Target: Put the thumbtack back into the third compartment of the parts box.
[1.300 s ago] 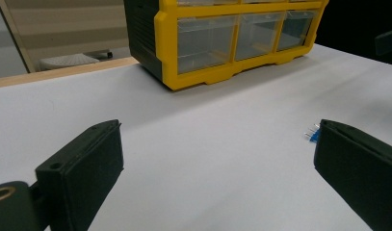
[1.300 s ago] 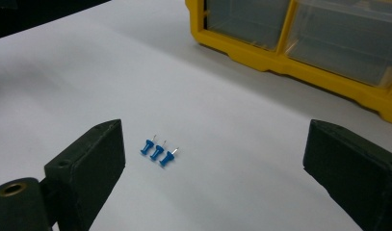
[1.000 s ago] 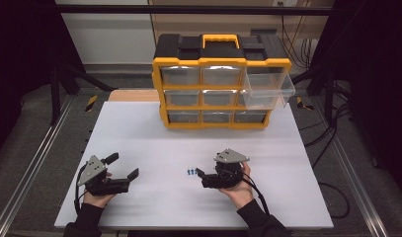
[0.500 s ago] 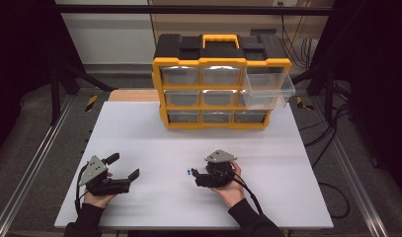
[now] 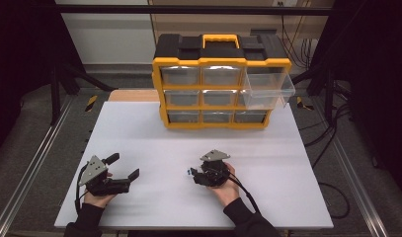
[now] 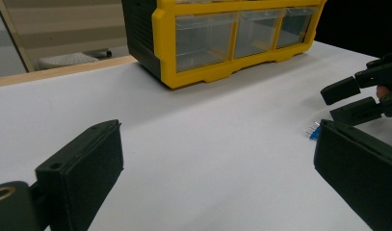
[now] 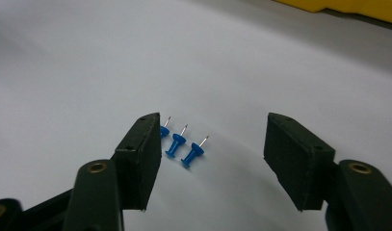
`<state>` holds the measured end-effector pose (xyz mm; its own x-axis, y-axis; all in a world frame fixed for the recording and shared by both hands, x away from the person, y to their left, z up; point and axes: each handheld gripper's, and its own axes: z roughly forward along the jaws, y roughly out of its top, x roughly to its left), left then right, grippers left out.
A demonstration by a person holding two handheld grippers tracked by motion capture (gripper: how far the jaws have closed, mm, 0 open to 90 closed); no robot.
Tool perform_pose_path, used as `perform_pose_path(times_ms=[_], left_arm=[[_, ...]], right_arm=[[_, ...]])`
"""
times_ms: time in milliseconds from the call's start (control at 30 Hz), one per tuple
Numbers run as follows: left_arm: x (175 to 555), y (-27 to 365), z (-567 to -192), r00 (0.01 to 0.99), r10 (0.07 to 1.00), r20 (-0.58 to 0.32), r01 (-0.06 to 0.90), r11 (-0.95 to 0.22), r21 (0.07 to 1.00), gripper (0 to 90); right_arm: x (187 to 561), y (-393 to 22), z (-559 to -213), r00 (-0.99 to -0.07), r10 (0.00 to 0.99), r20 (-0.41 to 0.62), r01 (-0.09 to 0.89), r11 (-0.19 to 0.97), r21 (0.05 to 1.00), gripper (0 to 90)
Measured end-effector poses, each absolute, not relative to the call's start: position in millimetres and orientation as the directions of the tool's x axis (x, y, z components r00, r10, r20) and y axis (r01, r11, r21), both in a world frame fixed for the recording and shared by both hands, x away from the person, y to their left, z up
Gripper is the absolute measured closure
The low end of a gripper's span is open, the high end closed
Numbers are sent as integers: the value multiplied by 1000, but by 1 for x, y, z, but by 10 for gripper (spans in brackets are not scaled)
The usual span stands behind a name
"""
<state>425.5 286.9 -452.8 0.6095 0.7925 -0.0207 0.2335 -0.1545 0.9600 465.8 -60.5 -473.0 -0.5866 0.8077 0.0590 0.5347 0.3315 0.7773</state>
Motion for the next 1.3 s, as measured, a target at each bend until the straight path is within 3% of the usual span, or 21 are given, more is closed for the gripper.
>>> perform_pose_path(times_ms=[567,1300], left_arm=[[425,287,-452,610,792,-19,232,-156,960,30],[425,287,-452,609,793,-20,233,-155,960,31]], right_arm=[[466,-56,-478,-575,814,82,583,338,739,611],[467,-53,-480,-583,808,90,591,344,730,786]])
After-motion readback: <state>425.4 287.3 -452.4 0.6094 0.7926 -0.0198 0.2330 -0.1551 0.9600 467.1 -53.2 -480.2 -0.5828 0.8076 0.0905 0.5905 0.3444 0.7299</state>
